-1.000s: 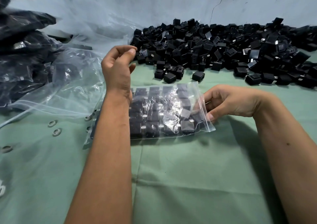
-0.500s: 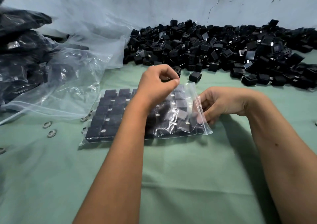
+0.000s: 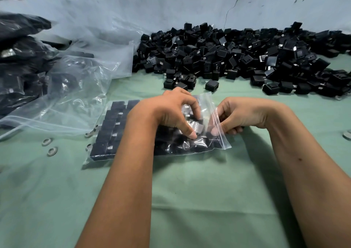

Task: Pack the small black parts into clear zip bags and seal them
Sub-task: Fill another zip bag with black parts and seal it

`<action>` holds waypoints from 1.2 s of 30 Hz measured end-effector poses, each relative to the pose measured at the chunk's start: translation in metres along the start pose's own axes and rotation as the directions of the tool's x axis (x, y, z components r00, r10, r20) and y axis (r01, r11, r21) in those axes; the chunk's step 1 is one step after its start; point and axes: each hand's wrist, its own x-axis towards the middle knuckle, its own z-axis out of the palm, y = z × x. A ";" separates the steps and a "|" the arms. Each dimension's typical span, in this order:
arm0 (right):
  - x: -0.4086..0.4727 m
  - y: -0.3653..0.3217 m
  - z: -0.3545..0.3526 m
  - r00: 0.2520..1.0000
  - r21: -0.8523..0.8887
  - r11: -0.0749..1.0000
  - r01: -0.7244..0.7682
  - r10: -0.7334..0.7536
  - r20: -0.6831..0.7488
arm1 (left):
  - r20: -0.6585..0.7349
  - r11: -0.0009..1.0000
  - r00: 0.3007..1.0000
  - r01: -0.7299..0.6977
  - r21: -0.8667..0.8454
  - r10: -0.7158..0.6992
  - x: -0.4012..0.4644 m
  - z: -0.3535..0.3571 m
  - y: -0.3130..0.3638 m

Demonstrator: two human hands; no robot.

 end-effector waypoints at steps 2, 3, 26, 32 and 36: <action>-0.001 0.000 0.000 1.000 0.007 1.000 0.013 -0.013 0.020 | 0.019 1.000 1.000 0.017 0.009 -0.017 0.001 0.000 0.001; -0.001 -0.001 0.000 0.999 0.011 1.000 0.020 -0.020 0.029 | 0.023 1.000 0.999 0.025 0.013 -0.025 0.001 0.000 0.002; 0.001 -0.010 -0.001 0.996 -0.187 0.979 -0.084 0.091 0.025 | -0.292 0.985 0.950 -0.144 -0.094 0.111 0.011 0.014 0.010; -0.007 0.008 -0.018 0.967 -0.055 0.993 -0.101 0.085 -0.238 | -0.298 0.982 0.941 -0.180 -0.052 0.157 0.016 0.022 0.013; 0.013 0.022 -0.018 0.631 -0.158 0.987 -0.044 -0.095 -0.770 | -0.311 0.981 0.938 -0.185 -0.064 0.157 0.018 0.027 0.013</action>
